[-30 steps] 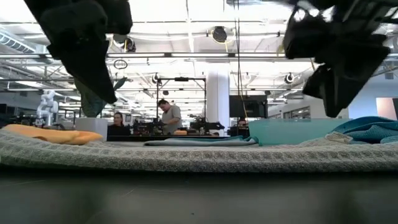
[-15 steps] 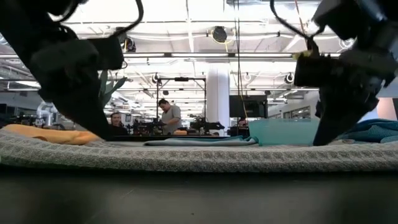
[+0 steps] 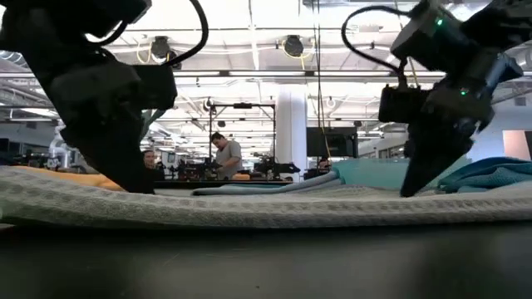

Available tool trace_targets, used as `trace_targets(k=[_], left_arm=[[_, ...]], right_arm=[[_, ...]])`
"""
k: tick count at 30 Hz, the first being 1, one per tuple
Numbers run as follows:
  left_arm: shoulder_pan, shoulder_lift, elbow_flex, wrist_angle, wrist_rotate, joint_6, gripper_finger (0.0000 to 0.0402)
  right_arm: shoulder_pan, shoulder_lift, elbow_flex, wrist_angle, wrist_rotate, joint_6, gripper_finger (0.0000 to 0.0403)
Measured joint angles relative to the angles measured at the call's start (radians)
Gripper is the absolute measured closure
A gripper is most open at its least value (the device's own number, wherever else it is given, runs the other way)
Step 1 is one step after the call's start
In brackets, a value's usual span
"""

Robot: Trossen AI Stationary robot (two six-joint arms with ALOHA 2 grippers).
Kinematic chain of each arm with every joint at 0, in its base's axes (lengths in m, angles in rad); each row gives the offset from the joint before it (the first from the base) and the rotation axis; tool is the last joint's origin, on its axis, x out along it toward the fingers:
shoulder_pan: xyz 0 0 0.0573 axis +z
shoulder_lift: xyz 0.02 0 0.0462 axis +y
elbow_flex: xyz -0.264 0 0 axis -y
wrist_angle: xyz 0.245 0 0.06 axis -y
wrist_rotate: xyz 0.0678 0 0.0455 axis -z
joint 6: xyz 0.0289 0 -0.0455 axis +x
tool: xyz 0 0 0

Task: Fold microfiber towels
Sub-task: Fold the gray microfiber towel on the towel

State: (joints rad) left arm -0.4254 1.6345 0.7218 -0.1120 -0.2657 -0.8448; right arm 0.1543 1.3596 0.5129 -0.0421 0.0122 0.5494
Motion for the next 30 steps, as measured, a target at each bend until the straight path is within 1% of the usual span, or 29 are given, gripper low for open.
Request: trace_targets(k=[3,5,6,8,9,12,14,16,17,19,22,24,26,30], left_arm=[[-0.003,-0.060,0.025,-0.001,0.003,0.062,0.0399],[0.000,-0.113,0.042,0.007,0.003,0.118,0.0399],[0.000,-0.135,0.050,0.003,-0.001,0.147,0.0399],[0.000,-0.159,0.066,0.014,-0.001,0.194,0.0396],[-0.003,-0.167,0.067,0.014,-0.001,0.211,0.0396],[-0.009,-0.162,0.067,0.008,0.004,0.250,0.0399],[0.007,-0.129,0.067,0.013,0.000,0.271,0.0399],[0.045,-0.101,0.064,0.024,-0.016,0.308,0.0397],[0.072,-0.092,0.063,0.053,-0.020,0.325,0.0398],[0.134,-0.080,0.066,0.110,-0.022,0.343,0.0400],[0.250,-0.074,0.070,0.140,-0.016,0.350,0.0398],[0.330,-0.067,0.092,0.162,0.027,0.390,0.0399],[0.403,-0.038,0.118,0.184,0.095,0.430,0.0399],[0.518,0.096,0.212,0.177,0.208,0.493,0.0400]], right_arm=[[0.027,-0.068,0.010,0.002,-0.093,0.053,0.0403],[0.060,-0.117,0.015,-0.013,-0.103,0.115,0.0403],[0.085,-0.139,0.016,-0.019,-0.085,0.155,0.0403],[0.161,-0.173,0.015,-0.019,-0.018,0.242,0.0403],[0.208,-0.176,0.016,0.008,0.030,0.282,0.0403],[0.354,-0.148,0.017,0.016,0.226,0.413,0.0403],[0.411,-0.109,0.016,0.024,0.333,0.486,0.0403],[0.421,-0.081,0.015,0.062,0.396,0.509,0.0403],[0.412,-0.068,0.016,0.097,0.405,0.507,0.0403],[0.396,-0.056,0.017,0.130,0.404,0.484,0.0403],[0.375,-0.057,0.017,0.173,0.403,0.460,0.0403],[0.368,-0.062,0.017,0.182,0.404,0.447,0.0403],[0.362,-0.062,0.017,0.194,0.403,0.424,0.0403],[0.344,-0.065,0.017,0.190,0.372,0.396,0.0403]])
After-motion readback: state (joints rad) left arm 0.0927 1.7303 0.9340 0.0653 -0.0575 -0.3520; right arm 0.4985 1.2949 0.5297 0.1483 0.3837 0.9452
